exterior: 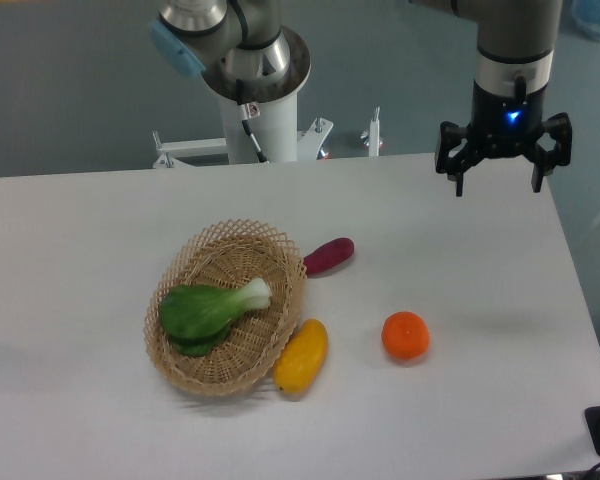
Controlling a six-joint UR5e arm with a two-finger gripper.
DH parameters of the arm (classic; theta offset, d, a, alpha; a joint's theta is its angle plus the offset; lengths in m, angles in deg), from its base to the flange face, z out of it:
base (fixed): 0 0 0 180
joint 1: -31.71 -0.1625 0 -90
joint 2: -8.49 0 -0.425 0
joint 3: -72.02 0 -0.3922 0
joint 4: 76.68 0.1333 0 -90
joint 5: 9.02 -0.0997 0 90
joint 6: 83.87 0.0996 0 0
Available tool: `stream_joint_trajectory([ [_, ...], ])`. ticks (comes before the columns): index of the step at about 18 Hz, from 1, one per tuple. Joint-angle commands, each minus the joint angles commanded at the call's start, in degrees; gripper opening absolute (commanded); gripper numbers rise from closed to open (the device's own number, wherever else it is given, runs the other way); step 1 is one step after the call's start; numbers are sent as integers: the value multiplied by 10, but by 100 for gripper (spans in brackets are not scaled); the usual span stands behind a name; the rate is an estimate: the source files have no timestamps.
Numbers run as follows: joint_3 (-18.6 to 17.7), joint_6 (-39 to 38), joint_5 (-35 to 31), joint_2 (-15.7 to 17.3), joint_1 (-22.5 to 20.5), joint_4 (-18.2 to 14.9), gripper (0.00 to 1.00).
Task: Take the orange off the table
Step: 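Move the open gripper toward the orange on the table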
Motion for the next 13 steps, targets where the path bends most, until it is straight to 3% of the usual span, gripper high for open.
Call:
stream_joint_trajectory([
  [8,-9,-42,6,-2,7,4,100],
  [13,-22,-45,11,-19,6,39,100],
])
